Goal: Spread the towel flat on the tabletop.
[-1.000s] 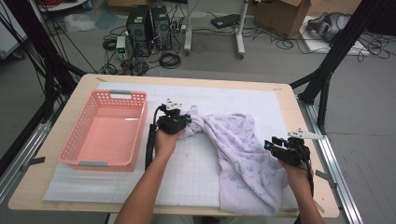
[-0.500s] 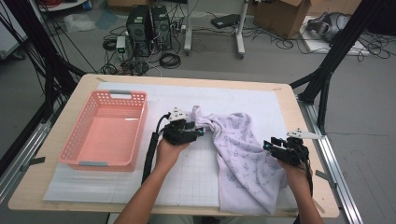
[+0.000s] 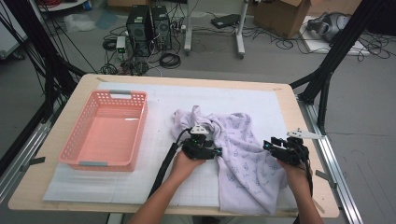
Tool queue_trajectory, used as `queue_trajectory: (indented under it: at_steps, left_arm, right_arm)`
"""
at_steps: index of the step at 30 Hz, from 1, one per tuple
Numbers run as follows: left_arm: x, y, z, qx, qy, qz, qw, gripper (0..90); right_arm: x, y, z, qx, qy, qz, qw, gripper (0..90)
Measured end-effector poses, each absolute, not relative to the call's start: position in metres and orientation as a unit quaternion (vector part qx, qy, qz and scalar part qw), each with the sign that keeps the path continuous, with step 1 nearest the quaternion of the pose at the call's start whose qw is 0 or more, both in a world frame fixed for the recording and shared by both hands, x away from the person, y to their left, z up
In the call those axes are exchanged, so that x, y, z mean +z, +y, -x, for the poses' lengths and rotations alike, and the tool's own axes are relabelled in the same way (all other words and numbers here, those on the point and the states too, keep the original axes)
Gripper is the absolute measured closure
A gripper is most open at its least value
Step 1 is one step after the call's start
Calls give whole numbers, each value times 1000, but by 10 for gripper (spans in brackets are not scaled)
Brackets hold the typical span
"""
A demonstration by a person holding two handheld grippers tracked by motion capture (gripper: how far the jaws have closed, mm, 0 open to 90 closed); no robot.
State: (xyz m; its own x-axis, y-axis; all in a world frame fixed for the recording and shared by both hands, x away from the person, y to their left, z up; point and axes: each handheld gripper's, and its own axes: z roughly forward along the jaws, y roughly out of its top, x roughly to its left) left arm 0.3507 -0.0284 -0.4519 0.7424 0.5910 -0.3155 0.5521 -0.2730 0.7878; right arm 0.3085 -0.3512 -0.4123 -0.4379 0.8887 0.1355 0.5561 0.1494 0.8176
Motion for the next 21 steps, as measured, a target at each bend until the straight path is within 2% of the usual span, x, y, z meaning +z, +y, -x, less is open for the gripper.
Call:
queue_trajectory:
  at_steps: [2, 3, 4, 5, 6, 7, 9, 13, 21]
  left_arm:
    - [-451, -39, -348, 28, 345, -806, 479, 466]
    - [-451, -45, -346, 37, 333, -813, 476, 527]
    - [-451, -51, -344, 50, 317, -823, 469, 527]
    - [-452, -56, -342, 60, 308, -834, 453, 609]
    - [-451, -59, -341, 73, 301, -840, 444, 638]
    - [-450, -59, -340, 74, 296, -844, 441, 745]
    - [-450, -57, -340, 80, 289, -849, 434, 807]
    - [-446, -37, -339, 85, 310, -839, 439, 815]
    - [-444, 30, -337, 105, 369, -810, 444, 816]
  right_arm:
    - [-412, -352, -308, 426, 734, -491, 196, 562]
    - [-412, -353, -308, 426, 733, -493, 195, 562]
    - [-412, -353, -308, 426, 733, -493, 195, 562]
    - [-413, -354, -307, 428, 730, -495, 197, 560]
    - [-413, -354, -307, 428, 731, -494, 198, 560]
    - [-412, -354, -306, 428, 730, -494, 198, 560]
    - [-410, -354, -306, 428, 731, -492, 201, 560]
    - [-408, -355, -305, 427, 730, -494, 202, 560]
    - [-404, -357, -306, 431, 724, -497, 208, 560]
